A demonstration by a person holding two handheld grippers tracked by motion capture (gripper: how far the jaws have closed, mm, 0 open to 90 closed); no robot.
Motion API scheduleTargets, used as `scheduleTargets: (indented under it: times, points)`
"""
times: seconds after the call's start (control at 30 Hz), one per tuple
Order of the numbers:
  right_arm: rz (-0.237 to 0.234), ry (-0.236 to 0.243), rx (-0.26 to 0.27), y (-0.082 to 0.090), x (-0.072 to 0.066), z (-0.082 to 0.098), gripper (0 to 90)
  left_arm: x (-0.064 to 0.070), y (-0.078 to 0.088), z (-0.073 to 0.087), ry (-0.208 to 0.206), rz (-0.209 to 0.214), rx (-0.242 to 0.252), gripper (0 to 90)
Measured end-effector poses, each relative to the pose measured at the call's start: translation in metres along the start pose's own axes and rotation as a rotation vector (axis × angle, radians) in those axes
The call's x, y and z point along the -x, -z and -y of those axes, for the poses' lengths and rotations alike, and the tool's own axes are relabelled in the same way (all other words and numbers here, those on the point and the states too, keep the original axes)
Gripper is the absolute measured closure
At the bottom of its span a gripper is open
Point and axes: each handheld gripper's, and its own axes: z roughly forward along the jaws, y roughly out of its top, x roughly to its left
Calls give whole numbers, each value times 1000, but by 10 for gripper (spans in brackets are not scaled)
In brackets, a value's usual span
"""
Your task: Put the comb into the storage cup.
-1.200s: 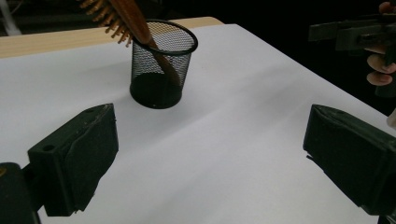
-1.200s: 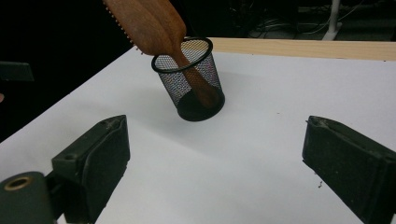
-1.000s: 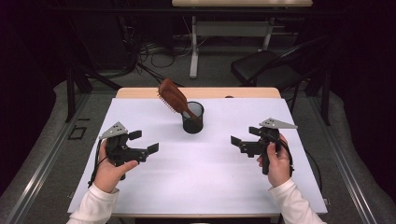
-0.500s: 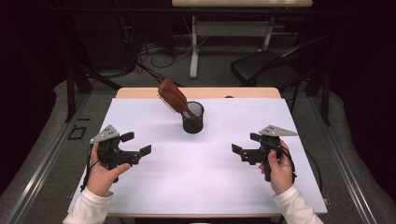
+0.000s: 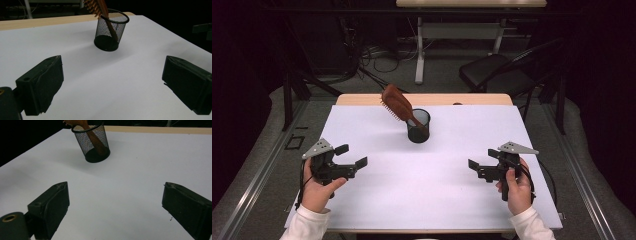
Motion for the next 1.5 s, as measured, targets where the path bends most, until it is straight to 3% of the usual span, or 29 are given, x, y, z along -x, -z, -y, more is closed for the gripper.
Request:
scheduleTargets:
  times: [0.37, 0.83, 1.17, 1.5]
  points:
    - [40, 32, 3, -2, 4, 8, 61, -11, 1, 10, 27, -37, 15, 37]
    - [64, 26, 8, -2, 11, 15, 57, -14, -3, 17, 26, -62, 10, 38]
    - [85, 3, -2, -6, 22, 22, 57, -14, -7, 20, 12, -69, -3, 39]
    - [96, 2, 0, -6, 24, 25, 57, -11, -7, 20, -9, -73, -4, 39]
